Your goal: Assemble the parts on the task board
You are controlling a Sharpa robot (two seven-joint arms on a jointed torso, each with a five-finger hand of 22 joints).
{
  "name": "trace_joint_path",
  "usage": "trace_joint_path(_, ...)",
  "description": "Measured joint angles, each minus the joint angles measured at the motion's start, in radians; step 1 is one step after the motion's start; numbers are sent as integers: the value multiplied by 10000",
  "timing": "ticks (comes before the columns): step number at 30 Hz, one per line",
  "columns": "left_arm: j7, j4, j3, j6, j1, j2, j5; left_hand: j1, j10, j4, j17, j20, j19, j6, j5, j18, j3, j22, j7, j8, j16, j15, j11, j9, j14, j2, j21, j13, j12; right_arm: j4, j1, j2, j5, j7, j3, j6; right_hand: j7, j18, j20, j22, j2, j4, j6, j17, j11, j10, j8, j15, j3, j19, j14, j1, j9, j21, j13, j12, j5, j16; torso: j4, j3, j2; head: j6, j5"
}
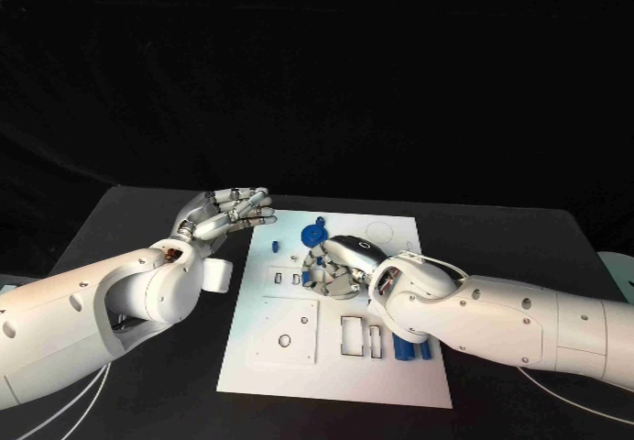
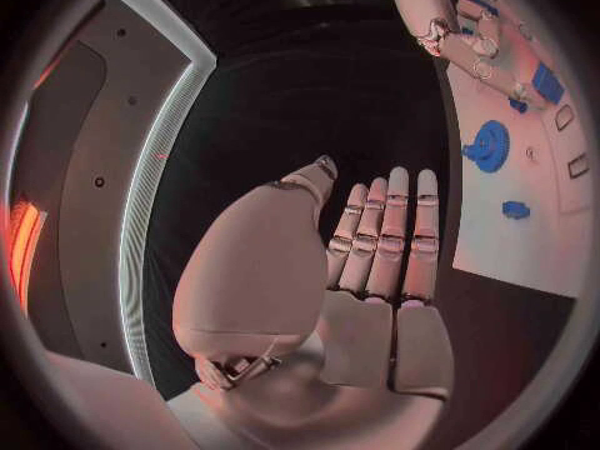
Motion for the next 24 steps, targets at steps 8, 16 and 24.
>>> trace_joint_path(8, -12, -15, -2, 10, 0, 3, 1, 0, 0, 0, 11, 0, 0, 0, 0, 0, 0, -1, 0, -40, -47, 0, 0, 0, 0, 0, 0, 0, 0, 0, -1, 0, -7, -32, -1, 0, 16, -1, 0, -1, -42, 0, -18, -1, 0, 0, -1, 0, 0, 0, 0, -42, -13, 0, 0, 0, 0, 0, -1, -4, 0, -15, -1)
trace_joint_path(16, -22, -19, -3, 21, -1, 1, 1, 0, 0, 0, 9, 0, 0, 0, 0, 0, 0, -8, 0, -40, -47, 0, 0, 0, 0, 0, 0, 0, 0, 28, -5, 0, -50, -87, -5, -29, 17, -1, 0, -1, -20, 0, -20, -1, 0, 1, -11, 0, 0, 0, 0, -63, -19, 0, 0, 0, 49, 0, 2, -3, 0, -40, -1)
trace_joint_path(24, -39, -24, -6, 35, -1, -6, 1, 0, 0, 0, 8, 0, 0, 0, 0, 0, 0, -8, 0, -40, -47, 0, 0, -3, 0, 0, 0, 0, 0, 174, -17, -32, -210, -288, -14, -79, -42, 0, 1, 0, -9, 0, 39, -2, 0, 1, 23, 0, 0, 0, 0, -97, -6, 1, 4, 0, 104, 0, 2, -2, 0, -59, 18)
